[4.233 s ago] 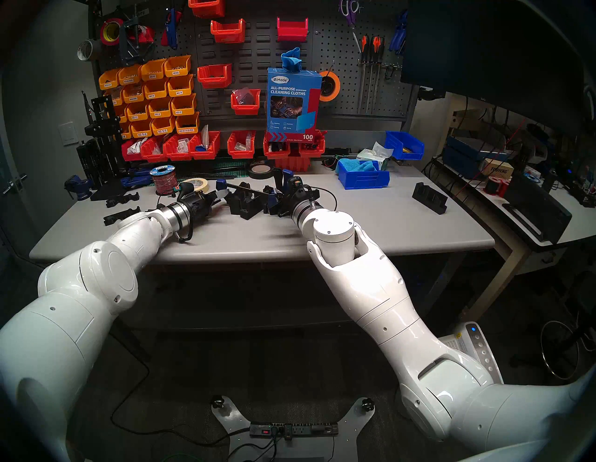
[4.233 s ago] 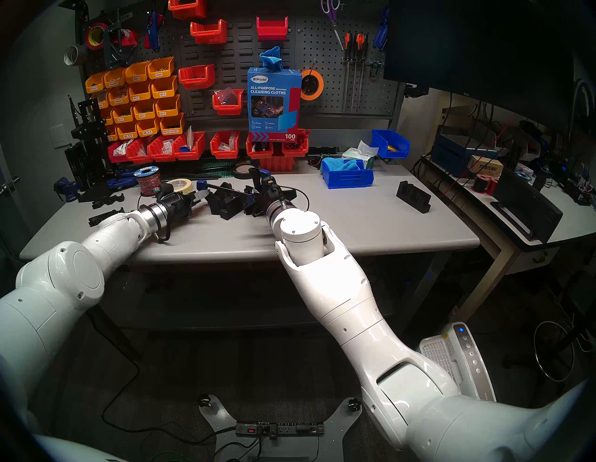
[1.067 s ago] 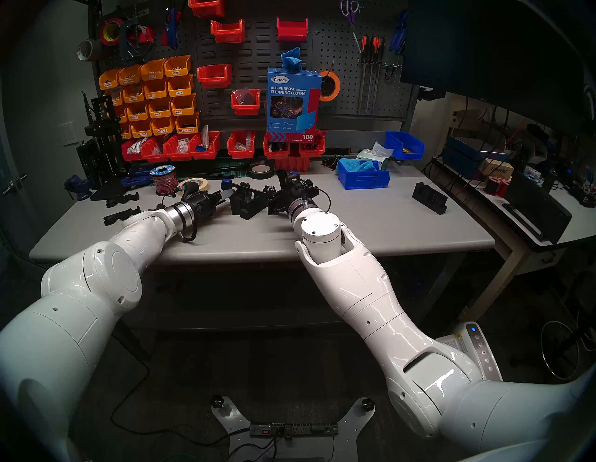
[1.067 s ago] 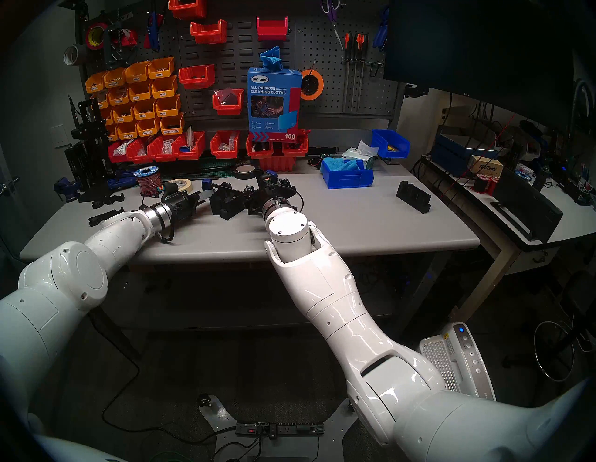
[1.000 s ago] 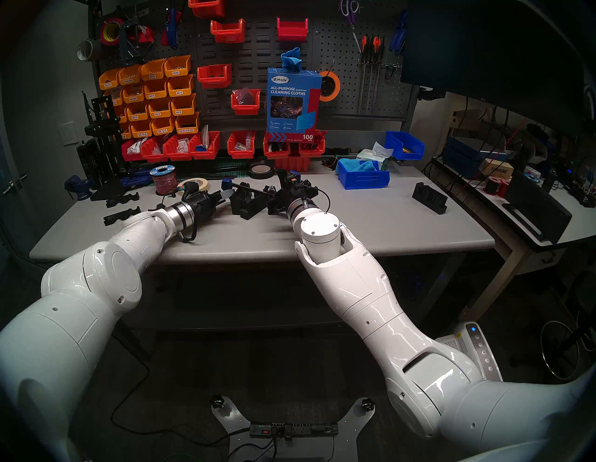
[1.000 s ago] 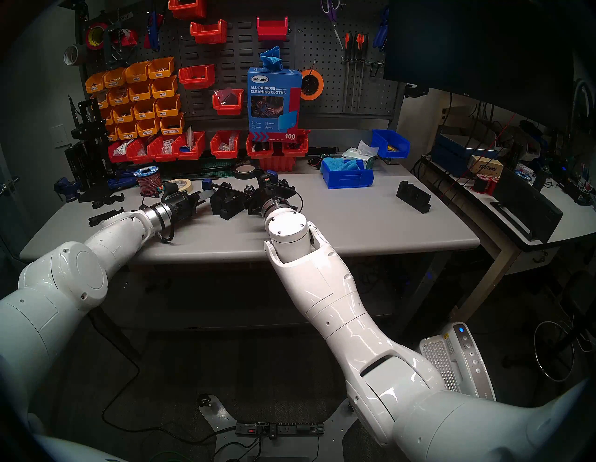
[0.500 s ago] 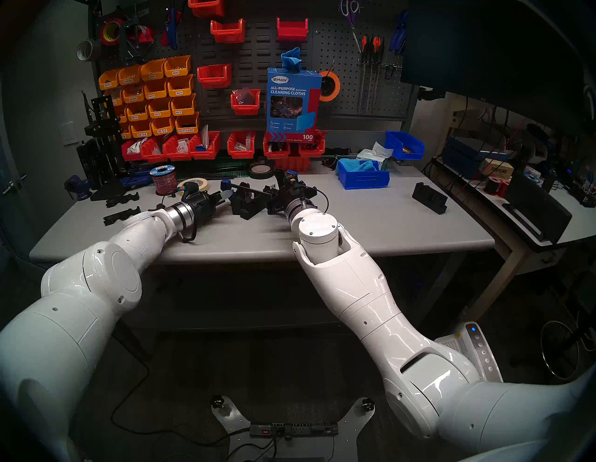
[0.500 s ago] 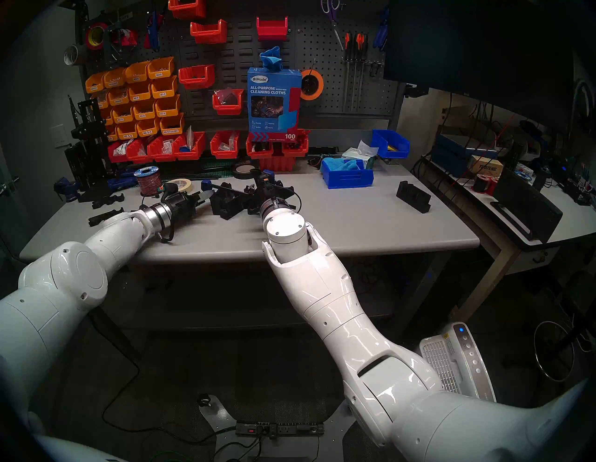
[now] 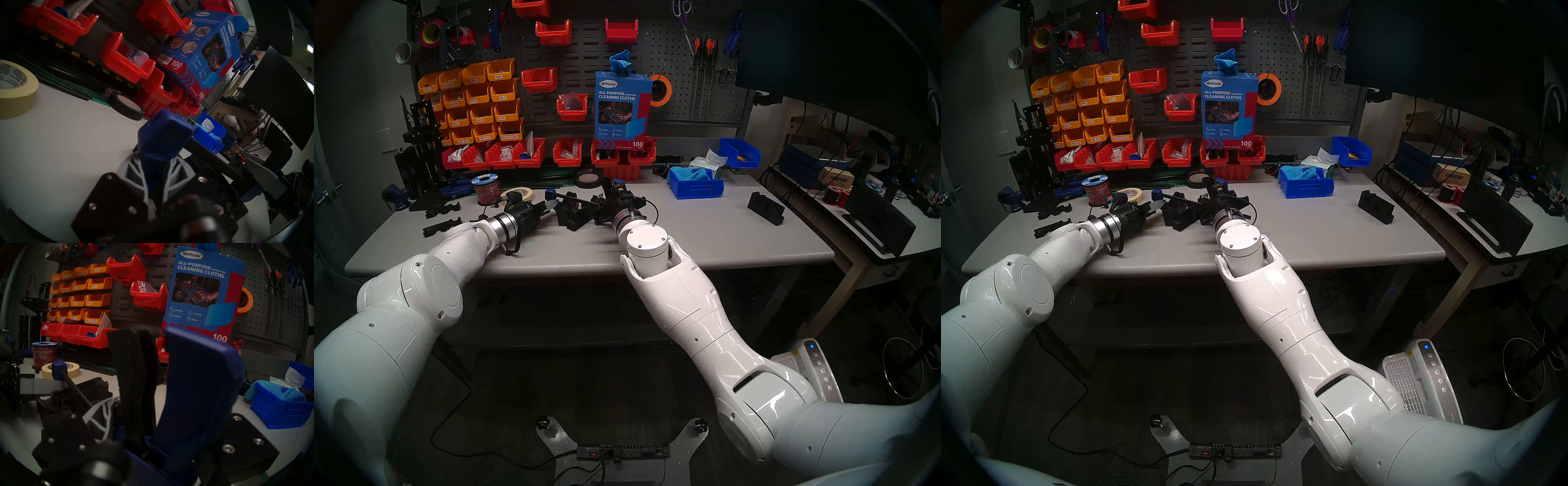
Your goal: Clamp the two 3D printed pieces together with the clamp
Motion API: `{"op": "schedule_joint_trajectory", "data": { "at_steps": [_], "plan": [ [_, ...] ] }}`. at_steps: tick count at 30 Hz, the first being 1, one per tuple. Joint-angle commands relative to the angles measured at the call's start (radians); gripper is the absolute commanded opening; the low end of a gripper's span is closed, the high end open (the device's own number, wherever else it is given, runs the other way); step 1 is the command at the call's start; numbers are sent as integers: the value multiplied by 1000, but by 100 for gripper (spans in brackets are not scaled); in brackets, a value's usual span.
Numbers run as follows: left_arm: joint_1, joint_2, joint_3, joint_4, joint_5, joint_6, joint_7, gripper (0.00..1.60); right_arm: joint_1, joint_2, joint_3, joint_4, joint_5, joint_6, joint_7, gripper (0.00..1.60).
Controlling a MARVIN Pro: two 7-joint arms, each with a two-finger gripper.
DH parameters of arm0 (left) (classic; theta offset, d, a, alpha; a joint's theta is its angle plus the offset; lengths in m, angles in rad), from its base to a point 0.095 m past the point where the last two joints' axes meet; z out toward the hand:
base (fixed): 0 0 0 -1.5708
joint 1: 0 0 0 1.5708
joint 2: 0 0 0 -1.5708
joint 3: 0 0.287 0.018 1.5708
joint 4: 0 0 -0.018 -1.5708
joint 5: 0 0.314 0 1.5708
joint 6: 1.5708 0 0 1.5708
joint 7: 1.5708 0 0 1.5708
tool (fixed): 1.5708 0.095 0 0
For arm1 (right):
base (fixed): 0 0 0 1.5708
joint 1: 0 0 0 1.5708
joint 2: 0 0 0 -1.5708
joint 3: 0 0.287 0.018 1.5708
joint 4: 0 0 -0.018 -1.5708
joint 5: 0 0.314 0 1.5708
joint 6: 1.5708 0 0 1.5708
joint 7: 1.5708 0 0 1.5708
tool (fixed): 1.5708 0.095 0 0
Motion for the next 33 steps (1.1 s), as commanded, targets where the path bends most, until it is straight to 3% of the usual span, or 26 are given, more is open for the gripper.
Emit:
{"op": "schedule_joint_trajectory", "data": {
  "at_steps": [1, 33],
  "plan": [
    [-15, 1, -6, -4, -8, 1, -29, 0, 40, -12, 4, -11, -9, -18, -9, 0],
    [-13, -4, -12, -3, -5, -9, -10, 0, 70, -69, -14, 69, -3, -68, -7, 0]
  ]
}}
